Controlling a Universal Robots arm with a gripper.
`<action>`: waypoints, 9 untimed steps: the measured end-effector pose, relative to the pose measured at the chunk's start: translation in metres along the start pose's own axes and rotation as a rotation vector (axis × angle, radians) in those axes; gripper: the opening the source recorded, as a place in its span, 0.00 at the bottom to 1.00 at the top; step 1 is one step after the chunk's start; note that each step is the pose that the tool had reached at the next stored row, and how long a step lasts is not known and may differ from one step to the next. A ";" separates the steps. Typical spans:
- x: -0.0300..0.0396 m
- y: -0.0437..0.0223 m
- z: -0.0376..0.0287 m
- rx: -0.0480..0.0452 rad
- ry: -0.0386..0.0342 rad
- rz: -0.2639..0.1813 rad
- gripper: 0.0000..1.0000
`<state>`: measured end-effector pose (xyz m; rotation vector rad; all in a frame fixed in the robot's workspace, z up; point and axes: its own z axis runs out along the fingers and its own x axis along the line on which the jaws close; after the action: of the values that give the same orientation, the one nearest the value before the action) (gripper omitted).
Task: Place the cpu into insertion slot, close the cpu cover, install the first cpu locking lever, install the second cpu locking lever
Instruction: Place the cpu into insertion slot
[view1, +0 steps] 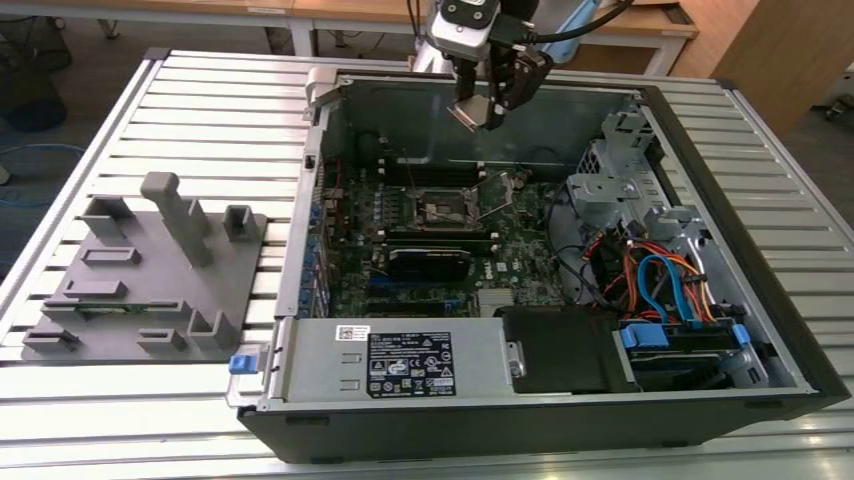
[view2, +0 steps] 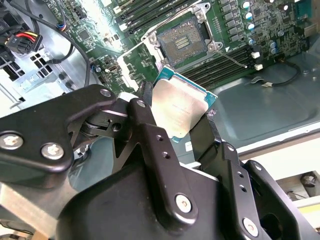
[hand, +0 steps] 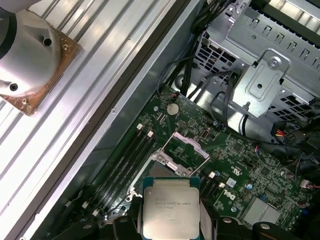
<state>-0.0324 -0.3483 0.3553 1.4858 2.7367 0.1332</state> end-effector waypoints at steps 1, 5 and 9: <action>0.0000 0.0000 0.0000 0.0000 -0.0002 0.002 0.54; 0.0000 0.0000 0.0000 -0.0001 -0.0005 0.005 0.54; 0.0000 0.0000 0.0000 -0.0001 -0.0007 0.007 0.54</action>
<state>-0.0324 -0.3483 0.3553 1.4957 2.7309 0.1330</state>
